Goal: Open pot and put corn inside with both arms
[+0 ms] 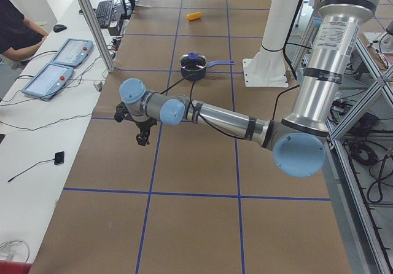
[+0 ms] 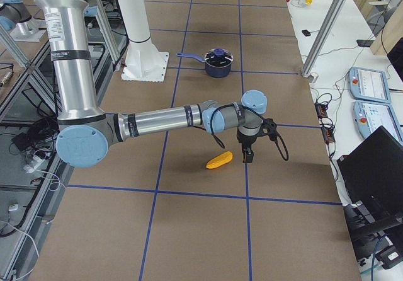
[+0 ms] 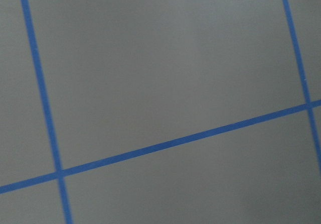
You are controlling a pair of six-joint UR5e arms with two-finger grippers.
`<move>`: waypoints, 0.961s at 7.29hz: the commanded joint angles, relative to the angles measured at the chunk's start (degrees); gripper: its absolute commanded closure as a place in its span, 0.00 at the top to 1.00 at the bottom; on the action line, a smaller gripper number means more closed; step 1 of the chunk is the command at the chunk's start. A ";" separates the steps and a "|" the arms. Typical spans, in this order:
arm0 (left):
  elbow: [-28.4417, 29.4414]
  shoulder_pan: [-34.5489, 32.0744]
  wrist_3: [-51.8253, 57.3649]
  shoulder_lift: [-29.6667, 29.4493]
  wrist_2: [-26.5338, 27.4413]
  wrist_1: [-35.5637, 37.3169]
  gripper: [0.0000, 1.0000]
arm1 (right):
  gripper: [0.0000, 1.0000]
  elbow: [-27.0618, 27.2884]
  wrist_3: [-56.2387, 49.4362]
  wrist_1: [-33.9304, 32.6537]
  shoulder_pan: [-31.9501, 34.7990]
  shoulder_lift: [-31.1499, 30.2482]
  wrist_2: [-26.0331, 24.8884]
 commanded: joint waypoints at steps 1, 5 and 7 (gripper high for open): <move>-1.41 7.65 -14.63 -9.84 0.38 0.02 0.99 | 1.00 -0.11 -0.87 3.08 -0.58 -0.80 0.53; -1.49 19.77 -27.87 -25.13 12.92 11.04 1.00 | 1.00 -0.38 -0.70 9.25 -2.68 -4.22 1.77; -1.23 26.00 -32.75 -33.84 19.51 19.42 1.00 | 1.00 -0.46 0.43 15.37 -4.09 -7.29 1.50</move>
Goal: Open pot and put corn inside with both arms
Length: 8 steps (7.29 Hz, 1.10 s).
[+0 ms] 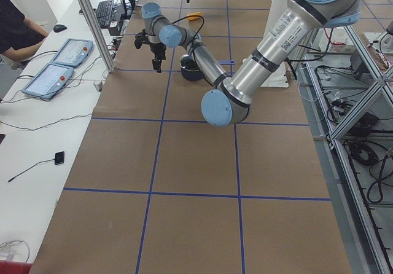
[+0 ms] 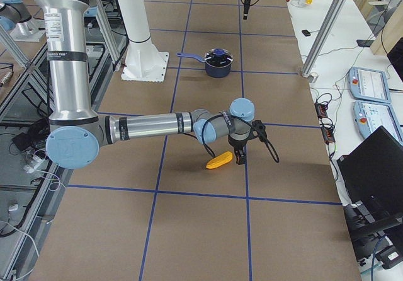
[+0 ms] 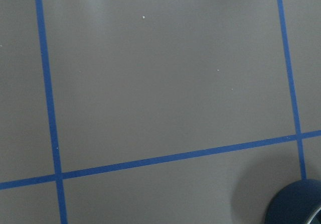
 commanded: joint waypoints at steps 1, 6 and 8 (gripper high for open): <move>0.64 7.93 -6.51 -8.18 6.91 5.90 1.00 | 1.00 -0.15 1.61 3.99 -2.74 -1.98 -0.35; 1.17 13.76 -10.31 -10.58 9.83 6.09 1.00 | 0.99 -2.87 -1.44 4.17 -8.82 -1.81 -2.01; 1.08 13.85 -10.49 -10.58 9.83 6.00 1.00 | 0.98 -4.10 -2.43 4.08 -10.05 -0.76 -2.37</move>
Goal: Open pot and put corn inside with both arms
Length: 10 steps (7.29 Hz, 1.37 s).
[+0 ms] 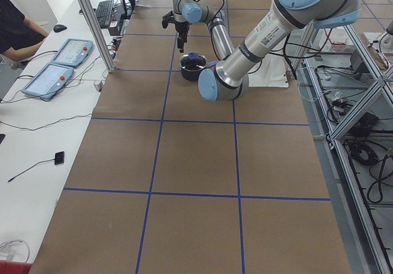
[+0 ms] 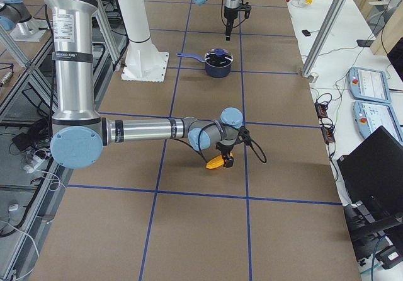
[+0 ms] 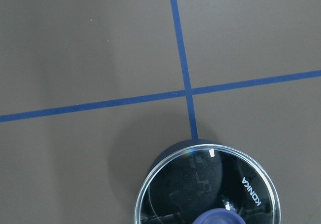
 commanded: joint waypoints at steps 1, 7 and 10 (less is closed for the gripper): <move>-0.08 0.15 -0.16 -0.01 0.04 -0.03 1.00 | 0.98 -0.73 -0.69 -0.06 -1.77 0.75 -0.40; -0.52 0.15 -0.07 0.60 -0.05 -0.03 1.00 | 0.72 -3.46 -4.90 -0.24 -2.66 1.01 -1.36; -0.69 0.15 -0.07 0.69 -0.05 -0.03 1.00 | 0.41 -2.84 -4.90 -0.50 -2.57 0.93 -0.92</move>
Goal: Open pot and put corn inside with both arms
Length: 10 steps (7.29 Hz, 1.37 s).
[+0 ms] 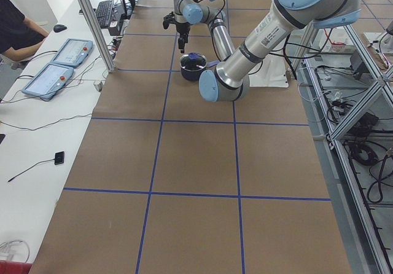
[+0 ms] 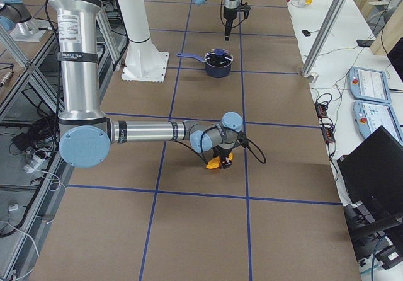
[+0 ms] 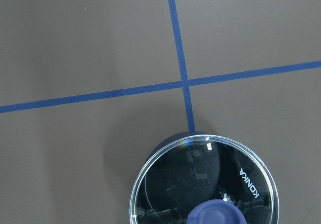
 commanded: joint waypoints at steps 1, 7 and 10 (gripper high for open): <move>-0.05 0.00 0.07 0.05 0.00 -0.09 1.00 | 0.30 0.35 -0.09 -0.28 0.68 0.09 0.42; -0.05 3.67 -0.19 0.57 1.22 0.00 1.00 | 0.17 3.40 -0.09 -7.18 3.50 5.43 0.43; 0.91 7.38 0.33 1.19 2.55 -1.92 1.00 | 0.16 11.14 -0.01 -18.53 3.68 9.39 0.43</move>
